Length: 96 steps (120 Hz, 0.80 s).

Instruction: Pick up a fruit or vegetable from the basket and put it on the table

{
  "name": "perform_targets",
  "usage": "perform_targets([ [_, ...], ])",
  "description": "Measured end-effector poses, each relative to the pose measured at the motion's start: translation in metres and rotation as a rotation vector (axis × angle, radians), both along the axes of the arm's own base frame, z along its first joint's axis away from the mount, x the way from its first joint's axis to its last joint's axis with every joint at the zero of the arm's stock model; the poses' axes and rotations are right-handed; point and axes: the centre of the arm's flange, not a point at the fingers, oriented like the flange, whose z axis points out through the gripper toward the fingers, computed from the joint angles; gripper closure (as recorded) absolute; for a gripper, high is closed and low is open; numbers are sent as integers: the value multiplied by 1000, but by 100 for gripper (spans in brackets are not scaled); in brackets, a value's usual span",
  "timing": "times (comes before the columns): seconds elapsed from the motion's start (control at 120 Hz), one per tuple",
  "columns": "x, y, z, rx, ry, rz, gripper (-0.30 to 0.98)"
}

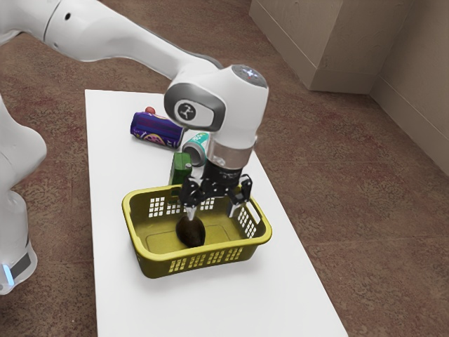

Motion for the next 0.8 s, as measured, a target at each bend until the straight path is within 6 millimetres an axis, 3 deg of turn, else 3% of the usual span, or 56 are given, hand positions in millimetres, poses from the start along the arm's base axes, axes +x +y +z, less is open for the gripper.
perform_targets([
  [0.333,1,7,-17,-5,57,79,0],
  [0.8,10,7,-58,49,134,121,0],
])
